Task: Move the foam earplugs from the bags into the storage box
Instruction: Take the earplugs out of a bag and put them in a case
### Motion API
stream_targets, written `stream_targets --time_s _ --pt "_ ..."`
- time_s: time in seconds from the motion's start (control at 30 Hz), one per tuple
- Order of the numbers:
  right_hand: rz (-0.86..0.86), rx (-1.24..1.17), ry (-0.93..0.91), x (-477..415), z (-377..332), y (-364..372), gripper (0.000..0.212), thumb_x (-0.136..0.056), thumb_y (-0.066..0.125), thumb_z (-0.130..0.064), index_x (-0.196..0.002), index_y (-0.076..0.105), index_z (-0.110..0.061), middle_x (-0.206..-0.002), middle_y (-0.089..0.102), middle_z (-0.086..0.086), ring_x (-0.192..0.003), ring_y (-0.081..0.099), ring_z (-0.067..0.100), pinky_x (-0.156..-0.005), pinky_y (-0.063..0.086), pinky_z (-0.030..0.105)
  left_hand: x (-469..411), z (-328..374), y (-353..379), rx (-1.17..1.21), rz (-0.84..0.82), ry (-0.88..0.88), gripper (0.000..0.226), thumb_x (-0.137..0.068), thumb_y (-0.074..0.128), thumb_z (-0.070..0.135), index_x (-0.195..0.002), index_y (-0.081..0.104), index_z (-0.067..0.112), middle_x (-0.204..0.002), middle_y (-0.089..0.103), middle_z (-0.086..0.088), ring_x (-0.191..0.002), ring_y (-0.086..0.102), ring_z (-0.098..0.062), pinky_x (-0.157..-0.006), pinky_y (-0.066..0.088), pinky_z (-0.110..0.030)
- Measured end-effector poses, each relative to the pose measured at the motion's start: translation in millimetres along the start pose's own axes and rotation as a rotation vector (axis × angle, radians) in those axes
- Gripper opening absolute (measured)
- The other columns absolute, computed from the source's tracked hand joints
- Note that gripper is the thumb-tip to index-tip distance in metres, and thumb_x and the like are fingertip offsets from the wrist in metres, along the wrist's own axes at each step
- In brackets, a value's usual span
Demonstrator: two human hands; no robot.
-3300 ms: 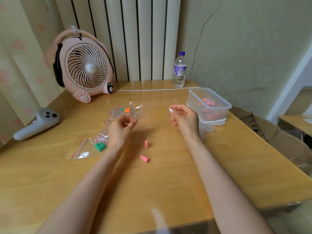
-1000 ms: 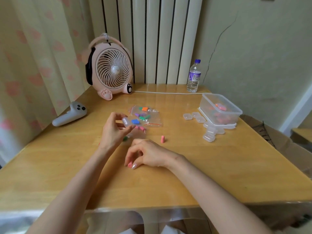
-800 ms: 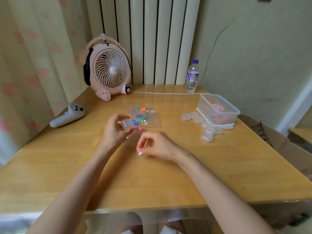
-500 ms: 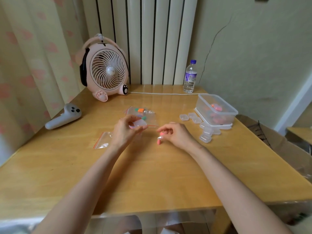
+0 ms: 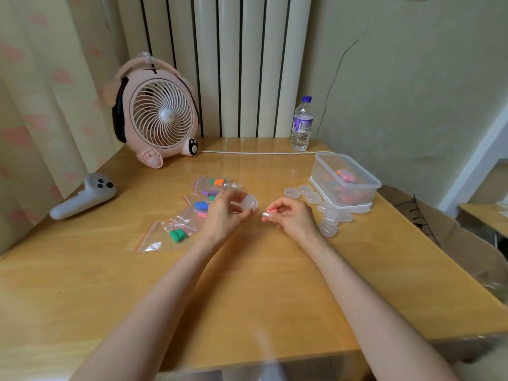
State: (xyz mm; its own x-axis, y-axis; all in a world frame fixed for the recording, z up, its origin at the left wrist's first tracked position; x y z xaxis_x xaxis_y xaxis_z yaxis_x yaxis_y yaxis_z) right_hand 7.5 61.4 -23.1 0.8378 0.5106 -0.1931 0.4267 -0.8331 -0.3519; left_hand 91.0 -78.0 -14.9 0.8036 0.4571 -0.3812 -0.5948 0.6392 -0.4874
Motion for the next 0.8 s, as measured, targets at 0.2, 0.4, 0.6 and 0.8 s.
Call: stream_targets --time_s 0.2,0.4,0.6,0.8 --pt "0.046 -0.056 0.044 2.0 10.8 0.4 0.016 -0.079 0.070 -0.005 -0.073 0.063 -0.017 -0.069 0.060 0.000 -0.054 0.054 0.012 -0.044 0.040 0.019 6.6 -4.6 6.3 -0.130 -0.024 0.029 0.025 -0.068 0.077 0.019 -0.087 0.065 0.009 -0.076 0.065 0.002 -0.073 0.064 -0.017 -0.071 0.055 -0.034" --pt "0.042 -0.123 0.009 0.8 6.2 -0.4 0.010 -0.079 0.068 0.001 -0.079 0.063 -0.008 -0.067 0.059 0.002 -0.053 0.055 0.012 -0.048 0.047 0.022 7.6 -2.6 2.6 -0.067 0.030 0.038 0.035 -0.065 0.082 0.021 -0.089 0.059 0.009 -0.078 0.063 0.006 -0.072 0.060 -0.008 -0.066 0.049 -0.016" --pt "0.023 -0.167 0.003 0.6 5.3 -0.2 0.008 -0.081 0.065 0.002 -0.082 0.063 -0.006 -0.071 0.065 0.006 -0.055 0.055 0.013 -0.050 0.049 0.024 4.4 -13.1 6.0 -0.048 0.004 0.005 0.035 -0.070 0.079 0.027 -0.096 0.063 0.010 -0.089 0.068 0.003 -0.084 0.064 -0.009 -0.074 0.052 -0.020" --pt "-0.019 -0.132 0.041 2.0 7.1 1.1 0.015 -0.083 0.063 0.003 -0.077 0.060 -0.011 -0.070 0.068 0.004 -0.054 0.053 0.012 -0.049 0.045 0.022 3.7 -15.7 6.7 0.268 -0.012 -0.141 0.034 -0.076 0.076 0.025 -0.102 0.059 0.013 -0.095 0.065 -0.001 -0.090 0.061 -0.015 -0.077 0.048 -0.020"
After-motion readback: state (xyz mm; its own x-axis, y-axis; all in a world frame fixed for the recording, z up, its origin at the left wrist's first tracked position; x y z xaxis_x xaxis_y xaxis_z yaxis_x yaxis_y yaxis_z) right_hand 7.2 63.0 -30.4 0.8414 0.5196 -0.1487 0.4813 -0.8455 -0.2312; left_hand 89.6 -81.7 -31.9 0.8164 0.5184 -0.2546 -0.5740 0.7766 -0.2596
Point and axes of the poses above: each hand's wrist, its own x-axis away from the middle knuckle, its own y-axis out of the palm, z = x × y, the point moved 3 cm from there along -x, towards the middle knuckle
